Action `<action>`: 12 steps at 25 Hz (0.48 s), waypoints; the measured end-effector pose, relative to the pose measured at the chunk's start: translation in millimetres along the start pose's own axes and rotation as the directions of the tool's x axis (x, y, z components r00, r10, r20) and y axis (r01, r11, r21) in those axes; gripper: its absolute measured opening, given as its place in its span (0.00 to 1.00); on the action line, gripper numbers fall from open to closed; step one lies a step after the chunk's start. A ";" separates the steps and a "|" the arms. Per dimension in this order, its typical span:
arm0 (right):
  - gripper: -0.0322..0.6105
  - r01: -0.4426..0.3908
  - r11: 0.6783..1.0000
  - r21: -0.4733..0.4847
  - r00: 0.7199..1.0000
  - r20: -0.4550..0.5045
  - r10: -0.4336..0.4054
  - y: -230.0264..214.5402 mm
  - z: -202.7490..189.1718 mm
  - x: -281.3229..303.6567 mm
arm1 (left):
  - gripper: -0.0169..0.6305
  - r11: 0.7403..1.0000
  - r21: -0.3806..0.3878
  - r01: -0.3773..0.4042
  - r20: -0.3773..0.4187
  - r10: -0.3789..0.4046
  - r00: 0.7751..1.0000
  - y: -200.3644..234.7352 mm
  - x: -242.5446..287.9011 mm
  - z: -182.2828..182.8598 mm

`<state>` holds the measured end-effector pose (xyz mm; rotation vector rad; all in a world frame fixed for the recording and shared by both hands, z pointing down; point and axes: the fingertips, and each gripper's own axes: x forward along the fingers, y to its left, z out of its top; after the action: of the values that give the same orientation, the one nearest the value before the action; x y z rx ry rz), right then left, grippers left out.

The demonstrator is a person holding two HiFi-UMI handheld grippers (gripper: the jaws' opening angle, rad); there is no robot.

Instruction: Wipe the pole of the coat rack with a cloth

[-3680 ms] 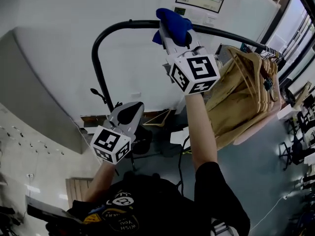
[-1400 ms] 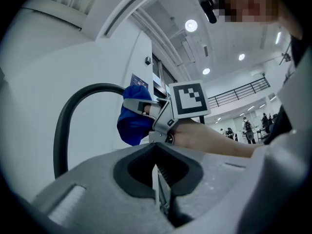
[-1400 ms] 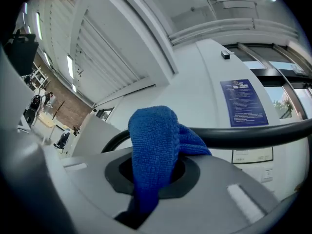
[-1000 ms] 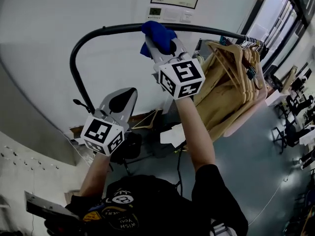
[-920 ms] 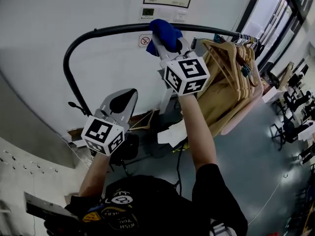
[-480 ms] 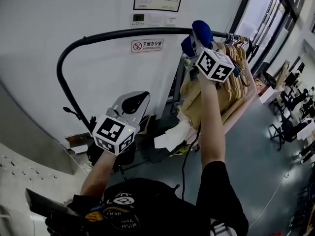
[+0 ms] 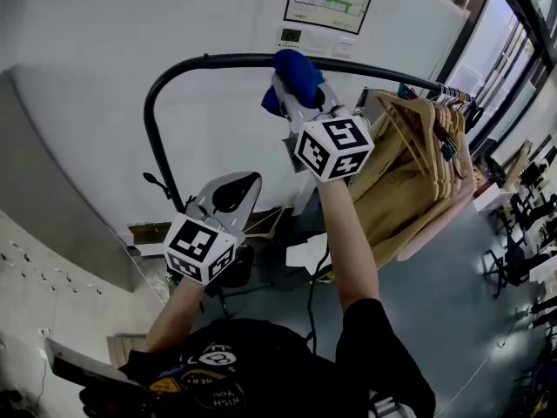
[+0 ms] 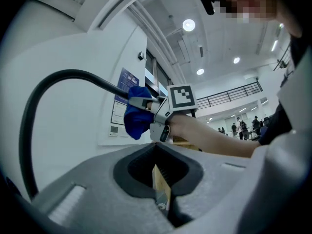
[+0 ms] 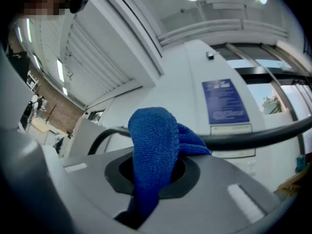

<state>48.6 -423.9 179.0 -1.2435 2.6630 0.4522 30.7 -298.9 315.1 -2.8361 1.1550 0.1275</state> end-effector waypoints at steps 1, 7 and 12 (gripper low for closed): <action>0.11 -0.037 0.999 -0.003 0.998 -0.041 0.037 20.1 -15.7 13.6 | 0.03 1.000 -0.002 -0.015 -0.004 0.015 1.000 5.8 -8.5 -1.5; 0.11 -0.101 0.991 0.091 0.993 -0.057 0.106 98.6 -72.5 32.5 | 0.03 0.995 -0.026 -0.101 -0.035 0.100 0.994 51.2 -69.0 -13.6; 0.11 -0.020 0.984 0.177 0.996 -0.079 0.034 125.7 -100.5 -14.0 | 0.03 0.991 -0.079 -0.107 -0.062 0.103 0.993 75.1 -94.6 -32.6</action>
<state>-41.4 -371.8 302.6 -1.1991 2.7204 0.1683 -87.7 -290.2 354.5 -2.8674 1.3419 0.1019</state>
